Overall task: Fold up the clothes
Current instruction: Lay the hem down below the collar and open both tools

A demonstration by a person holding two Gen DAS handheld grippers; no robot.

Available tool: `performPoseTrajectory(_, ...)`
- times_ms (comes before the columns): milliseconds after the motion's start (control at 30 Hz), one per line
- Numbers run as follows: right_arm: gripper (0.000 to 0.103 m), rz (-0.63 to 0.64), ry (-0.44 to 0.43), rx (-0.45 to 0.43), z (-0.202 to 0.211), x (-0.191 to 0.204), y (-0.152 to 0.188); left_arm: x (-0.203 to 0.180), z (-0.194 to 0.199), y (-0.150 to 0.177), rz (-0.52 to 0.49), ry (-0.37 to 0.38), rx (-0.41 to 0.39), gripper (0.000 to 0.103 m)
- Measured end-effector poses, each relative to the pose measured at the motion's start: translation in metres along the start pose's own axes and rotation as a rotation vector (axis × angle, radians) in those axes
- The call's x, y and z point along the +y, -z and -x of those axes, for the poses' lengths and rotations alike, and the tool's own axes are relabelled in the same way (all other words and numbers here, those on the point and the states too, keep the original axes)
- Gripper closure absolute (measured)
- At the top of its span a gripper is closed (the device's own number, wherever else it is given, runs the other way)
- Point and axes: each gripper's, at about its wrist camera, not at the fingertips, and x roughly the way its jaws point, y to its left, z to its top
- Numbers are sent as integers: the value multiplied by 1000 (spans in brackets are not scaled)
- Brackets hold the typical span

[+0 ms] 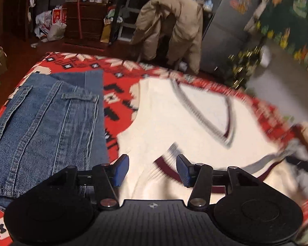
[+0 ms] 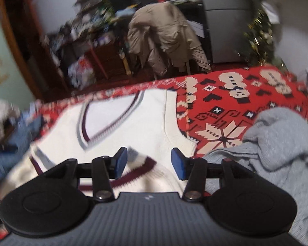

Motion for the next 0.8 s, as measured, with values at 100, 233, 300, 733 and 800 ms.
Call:
performPoseTrajectory(100,50,-15,27,30,-13,-4,5,-3,-14,9,-35,-22,31,59)
performPoseTrajectory(233,90,-97,-1,78,-27,-16,12,-13,-19,16,-72,-49,59,98)
performPoseTrajectory(300,96,-131,3,83,-30,-20,14,-16,-13,13,-86,-85,58,99)
performPoseTrajectory(733,98,-276,60,68,-34,-32,16,5,-13,11,54,-93,56,96)
performPoseTrajectory(800,94,-268,51,52,-31,-32,15,4,-14,11,50,-75,42,91)
